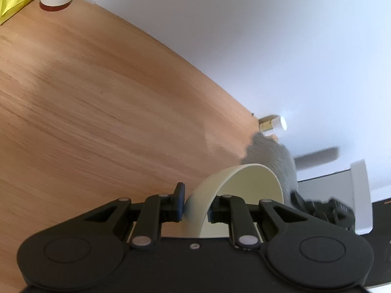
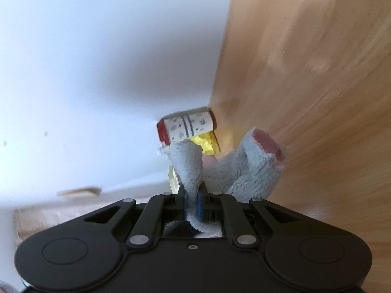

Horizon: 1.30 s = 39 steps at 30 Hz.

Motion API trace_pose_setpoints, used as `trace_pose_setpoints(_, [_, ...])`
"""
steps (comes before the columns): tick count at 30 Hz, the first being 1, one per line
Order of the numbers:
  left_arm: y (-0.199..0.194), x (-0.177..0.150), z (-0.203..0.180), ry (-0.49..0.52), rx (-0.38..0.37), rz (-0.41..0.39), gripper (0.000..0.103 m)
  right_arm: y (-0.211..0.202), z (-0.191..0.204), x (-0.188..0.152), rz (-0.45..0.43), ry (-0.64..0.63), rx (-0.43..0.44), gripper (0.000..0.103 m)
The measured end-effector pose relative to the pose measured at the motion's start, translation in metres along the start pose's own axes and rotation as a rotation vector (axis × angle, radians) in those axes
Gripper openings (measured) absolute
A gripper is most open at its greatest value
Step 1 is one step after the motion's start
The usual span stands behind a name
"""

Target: Clean bowl

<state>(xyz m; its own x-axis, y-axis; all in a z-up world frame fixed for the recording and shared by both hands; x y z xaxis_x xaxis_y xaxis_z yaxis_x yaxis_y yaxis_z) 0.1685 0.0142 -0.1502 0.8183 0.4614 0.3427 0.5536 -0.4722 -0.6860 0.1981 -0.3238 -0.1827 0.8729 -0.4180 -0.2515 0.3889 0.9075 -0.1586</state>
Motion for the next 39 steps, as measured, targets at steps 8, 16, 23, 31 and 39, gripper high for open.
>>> trace_pose_setpoints(8, [-0.003,0.002,0.0,-0.009,-0.017,0.0,0.017,0.005,-0.016,-0.016,0.098,-0.044,-0.004,0.008])
trace_pose_setpoints(16, [0.001,0.0,0.004,-0.007,-0.018,0.011,0.02,0.014,-0.026,-0.025,0.162,-0.124,-0.033,0.008])
trace_pose_setpoints(23, [0.002,0.004,0.008,-0.06,-0.025,0.011,0.019,0.015,-0.03,-0.042,0.215,-0.23,-0.087,0.008])
trace_pose_setpoints(31, [0.008,0.003,0.0,-0.086,-0.048,0.007,0.016,0.033,-0.019,-0.062,0.218,-0.528,-0.209,0.009])
trace_pose_setpoints(39, [0.008,0.0,-0.01,-0.032,-0.077,0.013,0.014,0.049,-0.019,-0.06,0.198,-0.695,-0.314,0.009])
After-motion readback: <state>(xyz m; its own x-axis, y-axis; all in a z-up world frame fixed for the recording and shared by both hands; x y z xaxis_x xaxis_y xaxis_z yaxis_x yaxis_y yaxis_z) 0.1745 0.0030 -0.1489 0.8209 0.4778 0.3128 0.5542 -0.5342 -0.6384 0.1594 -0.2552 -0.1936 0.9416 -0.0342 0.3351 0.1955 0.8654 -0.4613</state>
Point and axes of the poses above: each gripper's, at about its wrist camera, not at the fingertips, and y roughly the way its jaws point, z to its left, x to its top, the point moved 6 cm from there along y, roughly the way its jaws point, and after that the axes turned 9 degrees about -z, right-handed, at the moved point
